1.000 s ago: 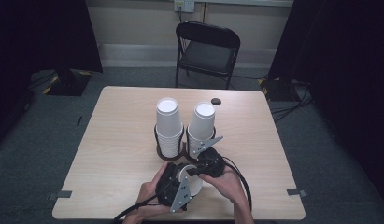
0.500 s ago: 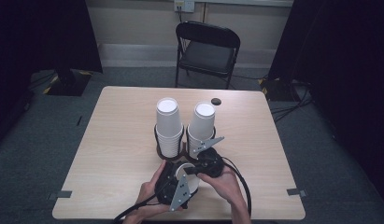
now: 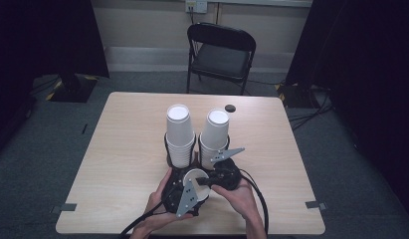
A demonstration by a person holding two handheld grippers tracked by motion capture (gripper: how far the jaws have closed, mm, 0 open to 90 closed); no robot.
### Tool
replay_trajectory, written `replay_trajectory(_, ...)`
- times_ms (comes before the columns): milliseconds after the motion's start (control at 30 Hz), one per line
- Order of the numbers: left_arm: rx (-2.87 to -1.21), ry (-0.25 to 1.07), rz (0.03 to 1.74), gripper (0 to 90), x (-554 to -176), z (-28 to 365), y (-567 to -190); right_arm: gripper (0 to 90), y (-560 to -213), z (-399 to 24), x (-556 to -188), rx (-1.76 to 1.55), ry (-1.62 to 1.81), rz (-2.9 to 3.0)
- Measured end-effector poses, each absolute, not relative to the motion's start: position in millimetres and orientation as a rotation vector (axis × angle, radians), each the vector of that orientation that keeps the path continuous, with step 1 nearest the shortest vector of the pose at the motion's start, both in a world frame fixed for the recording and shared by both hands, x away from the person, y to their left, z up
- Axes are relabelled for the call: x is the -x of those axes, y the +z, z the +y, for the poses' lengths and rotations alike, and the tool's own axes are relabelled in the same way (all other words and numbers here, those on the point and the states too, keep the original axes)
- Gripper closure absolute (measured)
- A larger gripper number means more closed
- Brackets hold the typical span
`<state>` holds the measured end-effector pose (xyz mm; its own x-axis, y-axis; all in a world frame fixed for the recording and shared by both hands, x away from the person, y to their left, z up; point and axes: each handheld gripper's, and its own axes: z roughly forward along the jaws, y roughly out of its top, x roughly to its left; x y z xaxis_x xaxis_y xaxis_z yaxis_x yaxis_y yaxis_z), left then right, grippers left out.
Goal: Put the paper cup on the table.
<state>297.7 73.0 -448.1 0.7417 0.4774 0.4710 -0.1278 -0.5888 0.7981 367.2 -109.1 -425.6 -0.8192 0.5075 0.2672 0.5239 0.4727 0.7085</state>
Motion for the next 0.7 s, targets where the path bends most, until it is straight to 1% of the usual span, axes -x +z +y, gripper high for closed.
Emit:
replay_trajectory(200,-1.995,0.825,0.329,9.8,-303,80,-447,71.1,-424,-112,-363,0.972,-1.403,-2.649)
replay_trajectory(267,-1.977,0.809,0.353,9.8,-304,84,-447,67.2,-422,-114,-360,0.971,-1.457,-2.632)
replay_trajectory(367,-1.948,0.765,0.394,9.8,-306,89,-446,64.2,-422,-118,-358,0.993,-1.532,-2.586)
replay_trajectory(700,-1.876,0.719,0.491,9.7,-311,98,-446,49.7,-420,-133,-353,1.054,-1.748,-2.505)
